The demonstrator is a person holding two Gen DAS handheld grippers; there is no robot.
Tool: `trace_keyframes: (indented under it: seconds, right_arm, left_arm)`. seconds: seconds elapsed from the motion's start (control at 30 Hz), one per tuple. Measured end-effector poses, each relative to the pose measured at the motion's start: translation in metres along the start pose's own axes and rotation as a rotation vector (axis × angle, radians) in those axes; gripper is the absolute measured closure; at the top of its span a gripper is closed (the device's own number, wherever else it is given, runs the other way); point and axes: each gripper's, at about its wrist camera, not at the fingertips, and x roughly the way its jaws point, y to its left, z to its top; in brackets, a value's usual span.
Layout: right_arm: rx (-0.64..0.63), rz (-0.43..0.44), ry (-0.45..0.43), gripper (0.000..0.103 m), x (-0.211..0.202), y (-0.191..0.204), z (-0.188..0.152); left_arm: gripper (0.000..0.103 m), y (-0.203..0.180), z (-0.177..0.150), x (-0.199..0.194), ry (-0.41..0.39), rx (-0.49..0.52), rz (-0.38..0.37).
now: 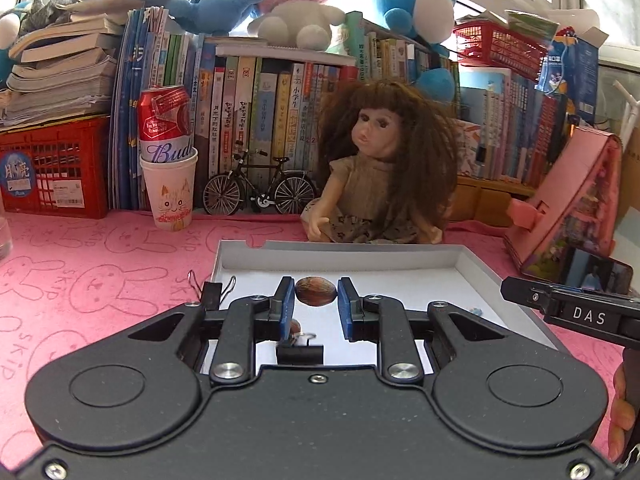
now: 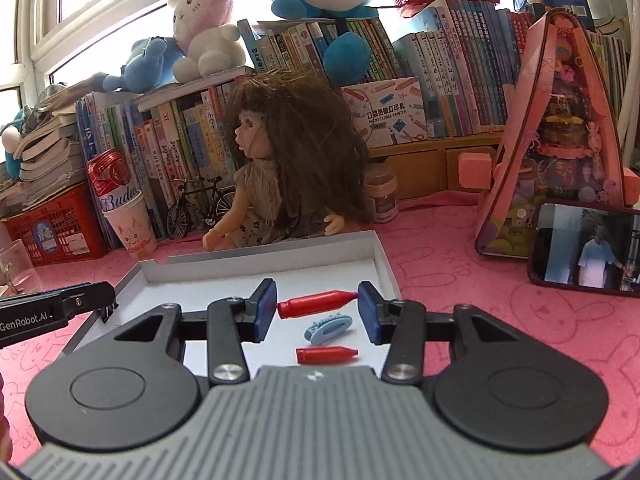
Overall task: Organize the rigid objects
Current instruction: 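Carry the acorn and red crayon in both tools over the tray, then open both tools to drop the crayon and acorn into the tray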
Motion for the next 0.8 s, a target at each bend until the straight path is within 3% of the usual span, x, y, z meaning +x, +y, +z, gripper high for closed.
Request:
trace_keyframes:
  seconds: [0.3,0.67,0.77,0.8]
  right_arm:
    - [0.015,-0.004,0.057,0.053,0.040,0.004,0.002]
    - [0.001,-0.019,0.117,0.052,0.054,0.005,-0.004]
    - [0.024,-0.016,0.114,0.047,0.052,0.003,-0.005]
    - [0.031,-0.011,0.109,0.038,0.050,0.002,-0.005]
  left_arm:
    - [0.081,0.000,-0.005,0.042,0.056,-0.002,0.032]
    - [0.081,0.000,-0.015,0.055,0.114,0.011,0.055]
    - [0.079,-0.001,-0.014,0.052,0.111,0.004,0.052]
    - [0.072,-0.001,-0.013,0.050,0.107,0.001,0.044]
